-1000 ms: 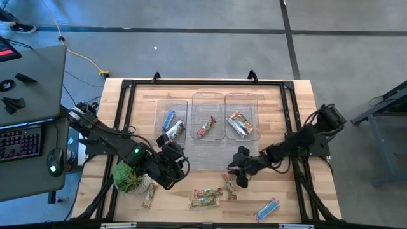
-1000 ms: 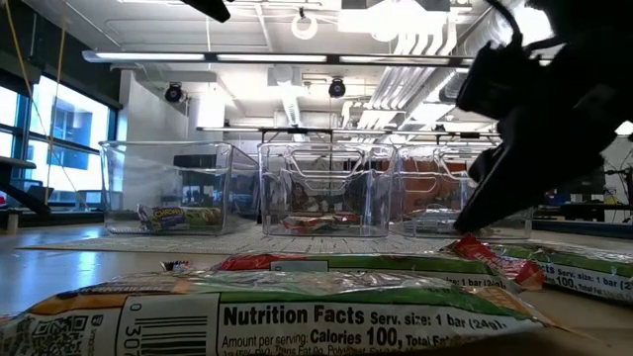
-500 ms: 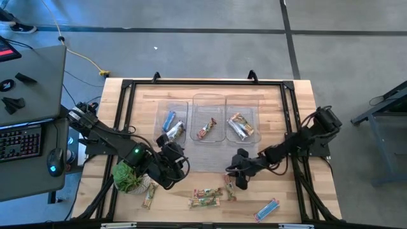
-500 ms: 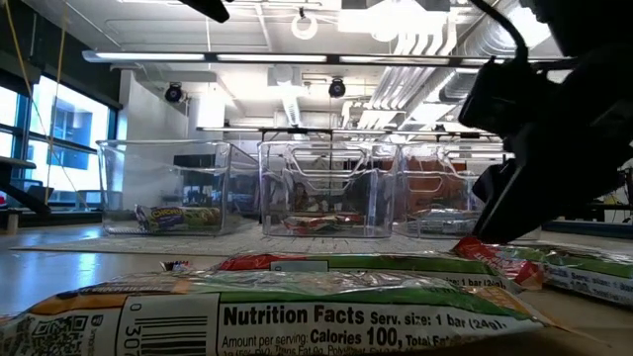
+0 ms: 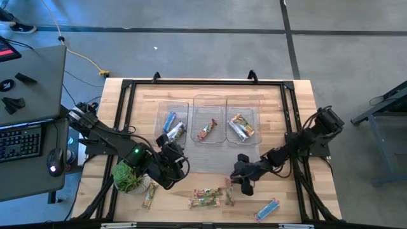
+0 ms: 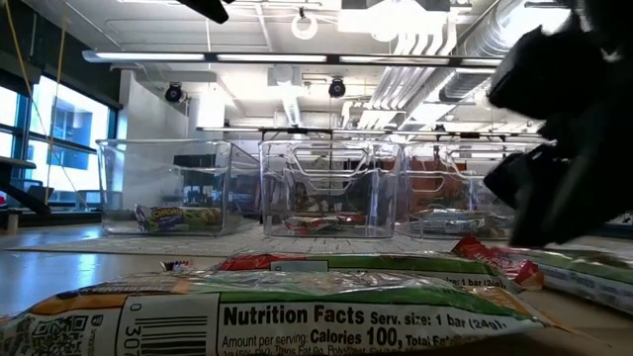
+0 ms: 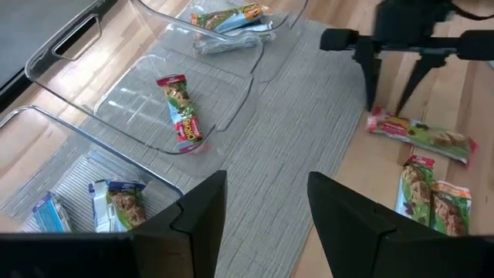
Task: Pick and place Granola Bars by type
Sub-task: Put the red granola bar into the middle transparent bin
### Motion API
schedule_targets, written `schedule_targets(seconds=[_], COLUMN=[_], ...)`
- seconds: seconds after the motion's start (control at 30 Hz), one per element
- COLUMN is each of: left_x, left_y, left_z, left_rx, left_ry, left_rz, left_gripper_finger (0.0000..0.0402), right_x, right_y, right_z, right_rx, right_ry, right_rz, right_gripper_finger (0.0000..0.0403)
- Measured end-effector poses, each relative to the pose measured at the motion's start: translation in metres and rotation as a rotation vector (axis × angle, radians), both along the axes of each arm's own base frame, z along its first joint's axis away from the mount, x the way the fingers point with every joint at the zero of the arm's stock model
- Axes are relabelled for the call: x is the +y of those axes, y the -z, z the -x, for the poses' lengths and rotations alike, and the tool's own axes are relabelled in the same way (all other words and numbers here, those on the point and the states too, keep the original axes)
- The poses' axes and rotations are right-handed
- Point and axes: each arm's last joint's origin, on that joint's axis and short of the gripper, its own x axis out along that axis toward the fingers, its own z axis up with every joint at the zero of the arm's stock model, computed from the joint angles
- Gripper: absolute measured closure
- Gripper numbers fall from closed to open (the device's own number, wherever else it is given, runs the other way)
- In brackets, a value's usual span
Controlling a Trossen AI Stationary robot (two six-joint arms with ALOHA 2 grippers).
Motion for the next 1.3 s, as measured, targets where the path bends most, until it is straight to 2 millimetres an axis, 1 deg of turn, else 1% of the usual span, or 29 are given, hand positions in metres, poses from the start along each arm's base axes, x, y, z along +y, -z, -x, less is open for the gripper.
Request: schedule_targets(seconds=[0.13,0.23,0.37,0.43,0.5,0.6,0.73,0.87,1.0,1.13,1.3], left_x=[0.000,0.000,0.000,0.000,0.000,0.000,0.000,0.000,-0.001,-0.001,-0.001], left_y=[0.000,0.000,0.000,0.000,0.000,0.000,0.000,0.000,0.000,0.000,0.000], left_z=[0.000,0.000,0.000,0.000,0.000,0.000,0.000,0.000,-0.001,-0.001,-0.001], left_rx=[0.000,0.000,-0.001,-0.001,-0.001,-0.001,0.001,0.000,0.003,0.005,0.005], left_ry=[0.000,0.000,-0.001,-0.001,-0.001,-0.001,0.001,0.003,0.011,0.015,0.015], left_rz=[0.000,-0.001,-0.002,-0.002,-0.002,-0.002,0.001,0.006,0.023,0.028,0.028], left_gripper_finger=[0.0225,0.0225,0.0225,0.0225,0.0225,0.0225,0.0225,0.0225,0.0225,0.0225,0.0225], right_x=[0.010,0.016,0.024,0.027,0.028,0.028,0.028,0.026,0.024,0.024,0.029], right_y=[0.000,-0.002,-0.010,-0.015,-0.018,-0.019,-0.023,-0.028,-0.030,-0.025,-0.001], right_z=[0.006,0.008,0.007,0.004,0.002,-0.002,-0.008,-0.016,-0.019,-0.021,-0.029], right_rx=[-0.036,-0.090,-0.238,-0.313,-0.349,-0.330,-0.335,-0.353,-0.363,-0.376,-0.414], right_ry=[-0.154,-0.208,-0.315,-0.369,-0.414,-0.509,-0.605,-0.659,-0.710,-0.741,-0.772], right_rz=[0.097,0.162,0.243,0.251,0.252,0.235,0.277,0.283,0.299,0.334,0.330], right_gripper_finger=[0.0270,0.0270,0.0270,0.0269,0.0268,0.0264,0.0254,0.0240,0.0225,0.0212,0.0206])
